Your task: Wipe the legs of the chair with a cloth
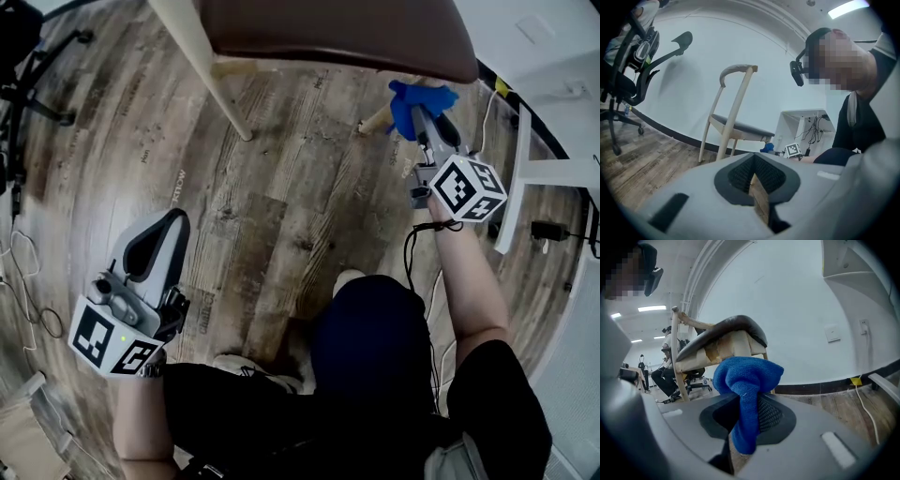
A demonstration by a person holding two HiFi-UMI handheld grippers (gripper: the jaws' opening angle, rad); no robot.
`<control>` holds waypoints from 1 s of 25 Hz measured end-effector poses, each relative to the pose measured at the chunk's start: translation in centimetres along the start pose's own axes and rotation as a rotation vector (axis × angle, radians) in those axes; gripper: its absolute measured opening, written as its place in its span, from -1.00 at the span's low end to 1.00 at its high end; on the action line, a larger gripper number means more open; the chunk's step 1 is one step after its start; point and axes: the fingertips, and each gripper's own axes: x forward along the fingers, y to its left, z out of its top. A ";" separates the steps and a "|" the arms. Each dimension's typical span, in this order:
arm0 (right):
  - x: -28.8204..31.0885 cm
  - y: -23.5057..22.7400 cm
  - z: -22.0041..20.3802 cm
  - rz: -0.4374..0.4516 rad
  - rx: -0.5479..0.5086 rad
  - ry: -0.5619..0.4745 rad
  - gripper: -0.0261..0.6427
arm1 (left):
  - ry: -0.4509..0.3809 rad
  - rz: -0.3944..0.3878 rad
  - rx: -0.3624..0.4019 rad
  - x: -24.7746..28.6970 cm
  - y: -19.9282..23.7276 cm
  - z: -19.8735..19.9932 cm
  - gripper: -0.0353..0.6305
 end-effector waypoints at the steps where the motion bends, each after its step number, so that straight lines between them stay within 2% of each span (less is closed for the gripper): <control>1: 0.2 -0.2 -0.7 -0.002 0.003 0.005 -0.66 | 0.002 0.002 0.000 0.0 0.1 -0.1 -0.88; 12: 2.9 -2.9 -10.4 -0.046 0.032 0.119 -0.65 | 0.027 0.008 -0.013 0.6 0.6 -1.0 -0.88; 25: 6.2 -6.3 -23.5 -0.150 0.082 0.415 -0.65 | 0.055 0.045 -0.015 0.3 1.5 -1.7 -0.88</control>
